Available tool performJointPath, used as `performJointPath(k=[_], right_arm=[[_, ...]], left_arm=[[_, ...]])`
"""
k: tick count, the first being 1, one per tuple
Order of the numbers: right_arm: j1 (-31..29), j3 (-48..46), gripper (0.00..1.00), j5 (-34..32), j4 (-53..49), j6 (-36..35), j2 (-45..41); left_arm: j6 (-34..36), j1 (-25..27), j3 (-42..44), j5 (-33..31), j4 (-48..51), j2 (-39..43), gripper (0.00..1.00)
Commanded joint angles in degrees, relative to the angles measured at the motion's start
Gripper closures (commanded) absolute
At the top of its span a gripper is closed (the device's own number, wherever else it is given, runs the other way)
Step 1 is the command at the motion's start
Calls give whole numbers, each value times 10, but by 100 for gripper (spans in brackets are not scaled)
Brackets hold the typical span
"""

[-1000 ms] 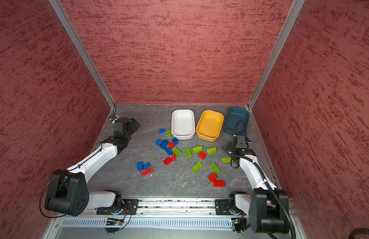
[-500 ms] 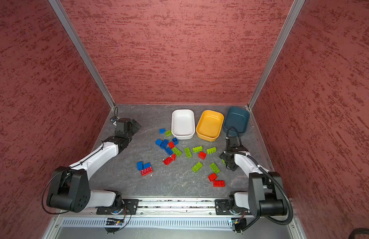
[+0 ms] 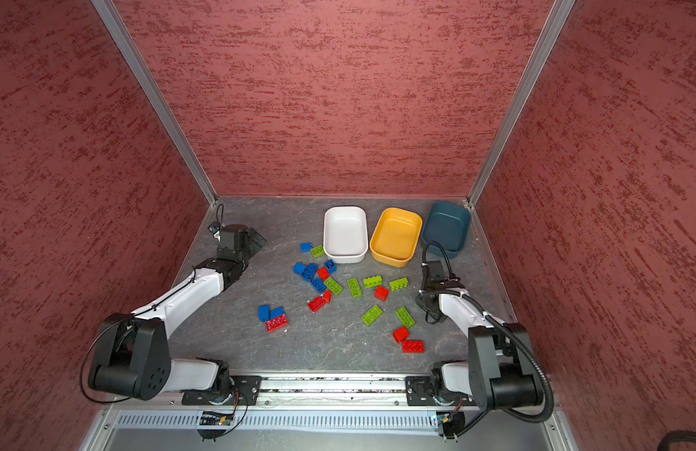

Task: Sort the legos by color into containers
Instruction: 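Close the right gripper on a green brick while the left arm rises, then carry the green brick into the teal tub and release it with the right gripper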

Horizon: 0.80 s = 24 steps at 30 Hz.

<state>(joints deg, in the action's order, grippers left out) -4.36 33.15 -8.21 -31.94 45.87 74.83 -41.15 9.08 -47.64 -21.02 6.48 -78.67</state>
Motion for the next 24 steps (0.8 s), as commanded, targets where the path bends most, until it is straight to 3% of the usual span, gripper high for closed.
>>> performJointPath(k=[1, 9, 15, 18, 24], right_arm=[[-3, -19, 61, -5, 4, -13, -10], [-3, -13, 77, -4, 11, -67, -156], [-2, 19, 77, 42, 116, -113, -243], [8, 34, 80, 54, 192, -114, -224], [56, 131, 81, 94, 244, -153, -60]], left_arm=[[4, 5, -7, 0, 6, -3, 1], [0, 20, -32, 16, 8, -16, 1], [3, 35, -37, 69, -25, -23, 0], [-5, 42, -37, 91, -32, -21, 1], [-24, 50, -25, 108, -34, -13, 1]])
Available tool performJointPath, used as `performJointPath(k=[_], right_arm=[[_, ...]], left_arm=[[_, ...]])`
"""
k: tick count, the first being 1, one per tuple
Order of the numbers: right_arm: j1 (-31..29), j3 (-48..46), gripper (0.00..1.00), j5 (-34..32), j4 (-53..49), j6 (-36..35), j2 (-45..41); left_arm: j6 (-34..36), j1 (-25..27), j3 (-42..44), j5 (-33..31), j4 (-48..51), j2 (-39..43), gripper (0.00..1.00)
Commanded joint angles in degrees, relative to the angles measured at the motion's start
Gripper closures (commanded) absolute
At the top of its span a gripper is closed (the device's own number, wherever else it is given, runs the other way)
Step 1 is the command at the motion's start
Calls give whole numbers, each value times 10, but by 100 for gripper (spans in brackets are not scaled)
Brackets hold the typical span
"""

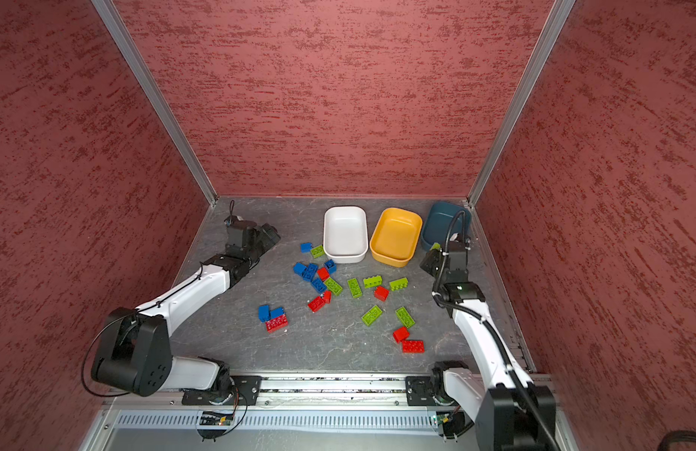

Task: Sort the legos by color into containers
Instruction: 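Carry the green brick into the teal tub and release it with the right gripper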

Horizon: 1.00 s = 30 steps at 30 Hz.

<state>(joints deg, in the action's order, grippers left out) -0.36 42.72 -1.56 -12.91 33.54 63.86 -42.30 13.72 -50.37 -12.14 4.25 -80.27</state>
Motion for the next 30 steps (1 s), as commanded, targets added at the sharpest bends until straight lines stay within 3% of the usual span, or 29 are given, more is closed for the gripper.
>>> performJointPath(k=[1, 12, 18, 21, 26, 30], right_arm=[[23, 56, 81, 28, 53, -40, 78], [78, 257, 81, -29, -11, -155, 309], [96, 353, 77, -31, -57, -161, 414], [95, 396, 67, -15, -82, -158, 439], [95, 392, 33, -5, -95, -125, 411], [95, 328, 22, 24, -81, -111, 346]], left_arm=[[-14, 4, 4, 21, -8, 4, 1], [-18, 4, 36, 17, 11, 34, 1], [-18, 12, 35, 23, 34, 39, 1], [-13, 19, 32, 25, 45, 38, 1], [-3, 42, 24, 10, 65, 36, 1], [1, 62, 12, 0, 71, 22, 1]])
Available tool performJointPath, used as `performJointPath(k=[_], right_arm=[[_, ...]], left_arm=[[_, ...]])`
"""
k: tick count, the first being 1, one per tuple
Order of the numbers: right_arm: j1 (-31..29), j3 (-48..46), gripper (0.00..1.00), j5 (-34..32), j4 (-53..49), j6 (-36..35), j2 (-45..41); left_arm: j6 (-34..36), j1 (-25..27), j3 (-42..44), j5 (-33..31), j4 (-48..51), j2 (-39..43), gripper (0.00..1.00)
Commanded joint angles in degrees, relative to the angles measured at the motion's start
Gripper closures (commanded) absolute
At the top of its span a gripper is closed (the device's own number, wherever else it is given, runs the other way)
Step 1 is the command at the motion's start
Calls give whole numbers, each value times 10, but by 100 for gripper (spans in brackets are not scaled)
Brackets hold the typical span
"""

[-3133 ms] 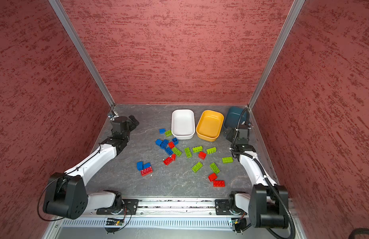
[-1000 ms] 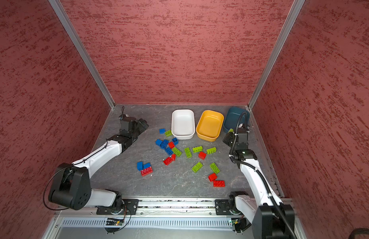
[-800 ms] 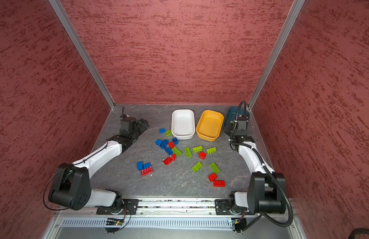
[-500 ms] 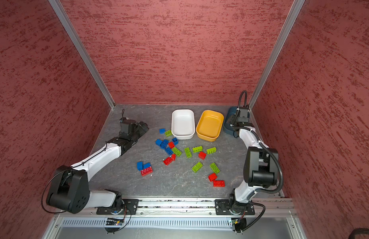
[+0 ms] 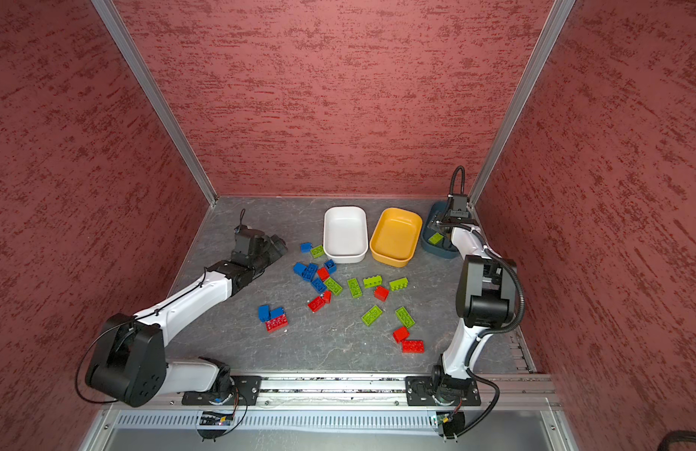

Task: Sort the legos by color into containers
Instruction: 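Carry the green brick into the teal tub and release it with the right gripper, then grasp another green brick with the right gripper while the left arm advances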

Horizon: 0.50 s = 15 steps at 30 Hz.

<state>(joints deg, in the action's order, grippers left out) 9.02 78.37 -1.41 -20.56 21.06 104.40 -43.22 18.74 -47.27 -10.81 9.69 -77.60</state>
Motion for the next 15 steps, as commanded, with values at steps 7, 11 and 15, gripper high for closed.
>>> performJointPath(k=[7, 11, 15], right_arm=[[1, -195, 9, 157, 7, 24, -227], [-3, -291, 9, 201, -38, 57, -321], [-22, -356, 9, 225, -113, 64, -401]], left_arm=[[12, 39, -66, -17, 28, -52, 1], [3, 50, -87, -14, 26, -76, 1], [5, 58, -113, -8, 24, -103, 1]])
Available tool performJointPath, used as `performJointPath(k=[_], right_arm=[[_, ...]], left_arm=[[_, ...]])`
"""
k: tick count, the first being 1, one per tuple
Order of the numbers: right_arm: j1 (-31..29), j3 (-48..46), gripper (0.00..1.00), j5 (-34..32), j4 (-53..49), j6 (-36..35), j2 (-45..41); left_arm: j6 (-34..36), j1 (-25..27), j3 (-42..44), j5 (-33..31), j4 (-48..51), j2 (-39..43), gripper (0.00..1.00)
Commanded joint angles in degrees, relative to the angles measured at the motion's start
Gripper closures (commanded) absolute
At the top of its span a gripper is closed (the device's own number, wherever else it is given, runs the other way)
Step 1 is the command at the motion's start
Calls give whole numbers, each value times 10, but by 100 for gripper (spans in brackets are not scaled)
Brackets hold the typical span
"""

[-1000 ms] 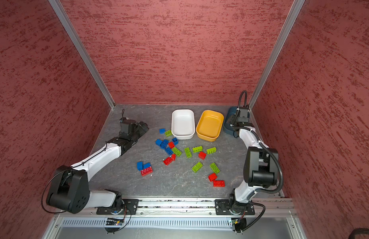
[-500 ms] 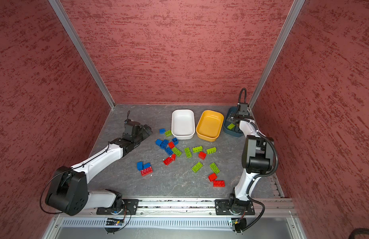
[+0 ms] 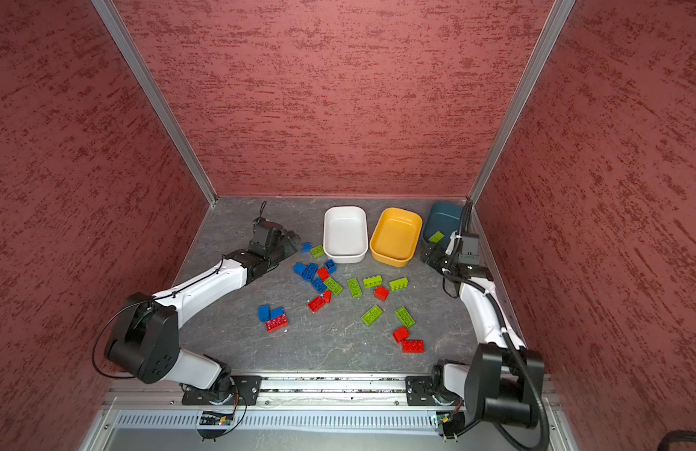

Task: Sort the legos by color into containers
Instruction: 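Grasp another green brick with the right gripper while the left arm advances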

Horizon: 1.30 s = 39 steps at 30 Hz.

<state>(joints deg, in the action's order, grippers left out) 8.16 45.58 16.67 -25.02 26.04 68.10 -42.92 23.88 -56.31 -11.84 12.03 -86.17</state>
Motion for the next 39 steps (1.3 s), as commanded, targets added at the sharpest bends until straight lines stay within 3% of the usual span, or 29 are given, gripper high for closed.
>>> performJointPath(k=[1, 7, 15, 21, 27, 39], right_arm=[[-20, -39, 9, 46, -85, 9, -52], [-75, -121, 9, 94, -90, 29, -125], [-211, -137, 14, -56, -84, 68, -104], [-266, -113, 16, -181, -104, 91, -53], [-310, -104, 18, -212, -114, 84, 0], [-330, -107, 41, -264, -97, 104, 63]], left_arm=[[3, 9, -30, 4, 3, -24, 1], [0, 22, -58, 14, 5, -53, 0], [0, 32, -72, 10, 12, -60, 1], [2, 31, -72, 7, 20, -54, 1], [2, 33, -62, 1, 21, -45, 1], [8, 39, -72, -2, 27, -48, 1]])
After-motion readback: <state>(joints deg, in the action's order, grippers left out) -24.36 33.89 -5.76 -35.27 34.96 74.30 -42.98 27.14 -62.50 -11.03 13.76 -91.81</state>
